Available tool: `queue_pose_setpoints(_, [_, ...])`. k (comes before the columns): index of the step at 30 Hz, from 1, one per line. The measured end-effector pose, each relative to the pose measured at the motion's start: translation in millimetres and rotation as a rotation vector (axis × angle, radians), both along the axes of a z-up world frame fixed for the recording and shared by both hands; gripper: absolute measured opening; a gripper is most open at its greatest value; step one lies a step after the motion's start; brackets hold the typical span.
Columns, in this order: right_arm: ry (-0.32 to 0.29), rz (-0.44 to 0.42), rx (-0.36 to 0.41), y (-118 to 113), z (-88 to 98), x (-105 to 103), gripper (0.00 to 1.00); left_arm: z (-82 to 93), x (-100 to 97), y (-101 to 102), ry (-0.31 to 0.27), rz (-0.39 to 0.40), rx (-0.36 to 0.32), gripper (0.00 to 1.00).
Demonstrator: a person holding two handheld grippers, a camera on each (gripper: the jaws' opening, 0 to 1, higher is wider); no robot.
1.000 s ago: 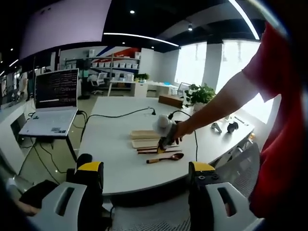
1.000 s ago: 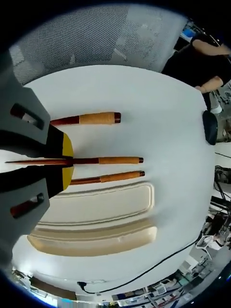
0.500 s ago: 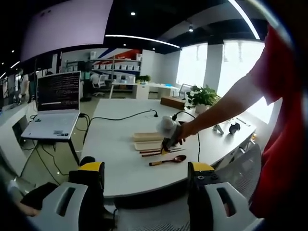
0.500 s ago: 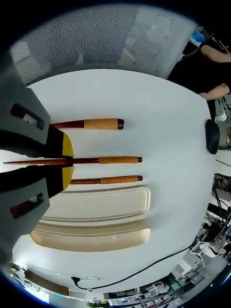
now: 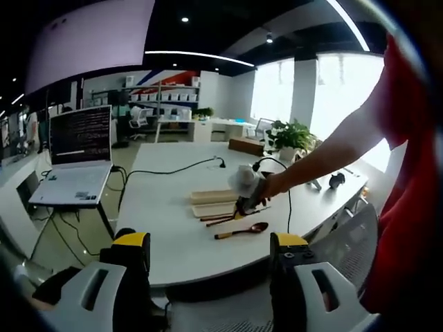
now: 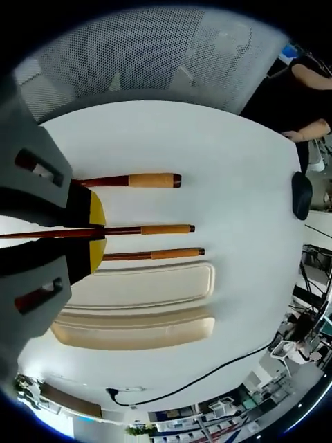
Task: Arrange the utensils inside the cutlery case until each visible utensil rests in its matching compartment.
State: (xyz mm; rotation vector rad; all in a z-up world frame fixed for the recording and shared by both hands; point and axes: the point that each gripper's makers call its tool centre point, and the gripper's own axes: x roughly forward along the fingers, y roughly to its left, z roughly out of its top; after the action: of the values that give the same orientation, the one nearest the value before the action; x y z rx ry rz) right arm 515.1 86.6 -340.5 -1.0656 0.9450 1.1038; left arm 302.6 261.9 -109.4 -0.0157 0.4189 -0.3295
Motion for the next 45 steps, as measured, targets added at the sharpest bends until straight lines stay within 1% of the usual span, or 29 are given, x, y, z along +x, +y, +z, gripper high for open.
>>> queue_pose_setpoints(2, [0.007, -0.003, 0.014, 0.5, 3.0, -5.0, 0.0, -0.7, -0.8, -0.3, 0.002, 0.001, 0.0, 0.72])
queue_pose_setpoints(3, [-0.02, 0.011, 0.014, 0.6, 5.5, -3.2, 0.0, -1.0, -1.1, -0.5, 0.002, 0.0, 0.001, 0.72])
queue_pose_setpoints(9, [-0.042, 0.044, 0.003, 0.8, 16.3, -10.3, 0.0, -2.5, -2.0, 1.0, 0.006, -0.002, 0.001, 0.72])
queue_pose_setpoints(10, [-0.055, 0.058, -0.002, 0.4, 17.7, -7.5, 0.0, -2.3, -1.9, 1.8, 0.006, 0.0, 0.004, 0.72])
queue_pose_setpoints(12, [-0.064, 0.069, -0.008, 0.3, 21.6, -8.7, 0.0, -1.5, -1.7, 2.3, 0.004, 0.0, 0.004, 0.72])
queue_pose_setpoints(15, [-0.074, 0.067, 0.003, 1.6, 30.0, -8.8, 0.0, -1.0, -1.1, 3.0, 0.002, -0.001, 0.002, 0.72])
queue_pose_setpoints(17, [-0.083, 0.059, 0.013, 1.8, 33.2, -5.3, 0.0, -0.9, -0.9, 3.4, 0.002, -0.002, 0.004, 0.72])
queue_pose_setpoints(19, [-0.083, 0.055, 0.015, 0.7, 33.8, -3.3, 0.0, -1.1, -0.9, 3.7, 0.003, -0.002, 0.002, 0.71])
queue_pose_setpoints(23, [-0.082, 0.045, 0.023, 0.7, 36.9, -5.6, 0.0, -1.8, -1.5, 3.1, 0.007, -0.006, 0.003, 0.71])
queue_pose_setpoints(26, [-0.085, 0.048, 0.027, 1.2, 37.9, -5.8, 0.0, -1.9, -1.6, 2.4, 0.005, -0.011, 0.011, 0.71])
queue_pose_setpoints(29, [-0.085, 0.05, 0.026, 1.9, 39.0, -6.0, 0.0, -1.9, -1.0, 2.9, 0.004, -0.004, 0.001, 0.71])
queue_pose_setpoints(31, [-0.089, 0.056, 0.032, 3.5, 41.2, -6.6, 0.0, -1.9, -1.4, 2.3, 0.003, -0.011, 0.007, 0.71])
queue_pose_setpoints(41, [-0.102, 0.059, 0.049, 3.9, 46.6, 3.2, 0.0, -3.7, -1.8, 1.5, 0.005, -0.01, 0.008, 0.71])
queue_pose_setpoints(45, [-0.101, 0.051, 0.06, 5.0, 50.5, 2.1, 0.0, -4.8, -1.2, 1.8, 0.007, -0.009, 0.009, 0.7])
